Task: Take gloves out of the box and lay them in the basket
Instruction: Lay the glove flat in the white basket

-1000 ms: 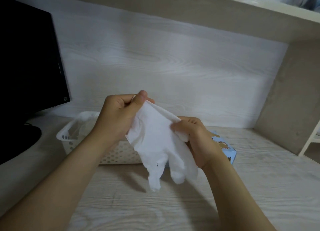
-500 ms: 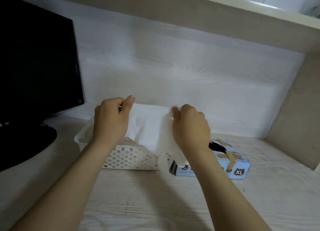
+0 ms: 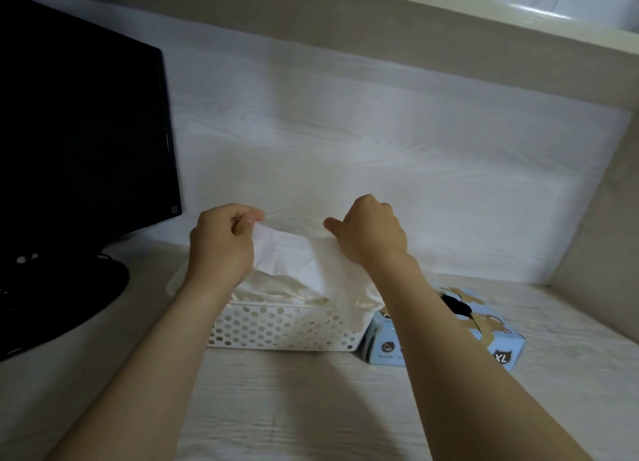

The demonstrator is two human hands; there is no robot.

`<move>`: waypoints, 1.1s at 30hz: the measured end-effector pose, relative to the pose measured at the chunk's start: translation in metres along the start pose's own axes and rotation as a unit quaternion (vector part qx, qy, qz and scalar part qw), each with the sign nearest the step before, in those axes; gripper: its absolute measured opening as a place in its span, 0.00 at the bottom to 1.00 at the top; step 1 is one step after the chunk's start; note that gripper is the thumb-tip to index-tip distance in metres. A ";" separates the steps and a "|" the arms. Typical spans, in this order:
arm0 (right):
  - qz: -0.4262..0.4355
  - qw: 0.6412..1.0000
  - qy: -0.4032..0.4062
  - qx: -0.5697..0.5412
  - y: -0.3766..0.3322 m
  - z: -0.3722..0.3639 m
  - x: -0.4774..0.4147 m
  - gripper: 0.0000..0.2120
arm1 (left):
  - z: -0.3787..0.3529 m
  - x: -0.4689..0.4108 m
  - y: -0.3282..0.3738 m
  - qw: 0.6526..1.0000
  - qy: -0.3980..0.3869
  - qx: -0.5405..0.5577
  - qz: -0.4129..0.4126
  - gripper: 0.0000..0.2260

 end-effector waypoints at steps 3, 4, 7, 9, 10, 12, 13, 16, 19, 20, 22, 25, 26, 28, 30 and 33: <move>-0.010 0.999 0.001 -0.044 0.003 -0.012 -0.007 0.22 | 0.004 0.000 -0.006 0.996 0.023 -0.091 0.007 0.10; -0.010 0.998 -0.003 -0.056 0.004 -0.015 -0.007 0.23 | 0.002 0.000 -0.009 0.992 0.016 -0.124 0.009 0.09; 0.019 0.997 -0.019 -0.069 0.001 -0.017 -0.001 0.20 | -0.008 0.005 -0.010 0.962 -0.046 -0.267 0.021 0.15; 0.059 0.997 -0.031 -0.041 -0.009 -0.011 0.010 0.14 | -0.010 0.007 -0.002 0.928 -0.050 -0.368 -0.012 0.20; 0.084 0.995 -0.051 -0.031 -0.015 -0.010 0.017 0.14 | -0.010 0.008 0.006 0.927 -0.036 -0.370 -0.049 0.20; 0.121 0.983 -0.136 -0.014 -0.025 -0.016 0.033 0.20 | -0.014 0.009 0.017 0.948 -0.041 -0.295 -0.112 0.18; 0.135 0.973 -0.189 -0.005 -0.027 -0.023 0.042 0.24 | -0.016 0.011 0.018 0.959 -0.068 -0.250 -0.112 0.15; 0.122 0.944 -0.306 0.021 -0.017 -0.046 0.060 0.29 | -0.033 0.021 0.010 0.948 -0.193 -0.247 -0.063 0.11; 0.067 0.924 -0.374 0.039 -0.003 -0.055 0.070 0.33 | -0.039 0.026 -0.002 0.921 -0.266 -0.284 -0.009 0.10; 0.056 0.915 -0.396 0.050 -0.001 -0.057 0.072 0.34 | -0.040 0.028 -0.003 0.914 -0.284 -0.289 0.004 0.09; 0.046 0.899 -0.429 0.075 0.000 -0.062 0.071 0.35 | -0.041 0.028 -0.003 0.905 -0.307 -0.293 0.016 0.08; 0.028 0.887 -0.451 0.094 -0.002 -0.070 0.065 0.34 | -0.043 0.026 -0.006 0.906 -0.302 -0.296 0.018 0.07; 0.021 0.886 -0.453 0.093 -0.002 -0.072 0.065 0.33 | -0.043 0.024 -0.007 0.911 -0.287 -0.295 0.017 0.05; 0.024 0.890 -0.447 0.090 -0.003 -0.074 0.065 0.29 | -0.041 0.019 -0.009 0.925 -0.244 -0.291 -0.003 0.07; 0.043 0.906 -0.415 0.072 -0.005 -0.073 0.063 0.24 | -0.040 0.017 -0.003 0.936 -0.200 -0.285 -0.047 0.11; 0.059 0.940 -0.336 -0.001 -0.006 -0.064 0.061 0.29 | -0.040 0.022 0.013 0.952 -0.164 -0.239 -0.094 0.14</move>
Point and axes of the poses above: each hand's wrist, its own x-axis away from the middle knuckle, its own z-axis out of the back of the hand, y = z × x, the point moved 7 cm from there along -x, towards the middle knuckle, and after that the axes turned 7 degrees about -x, right-handed, at the moved point
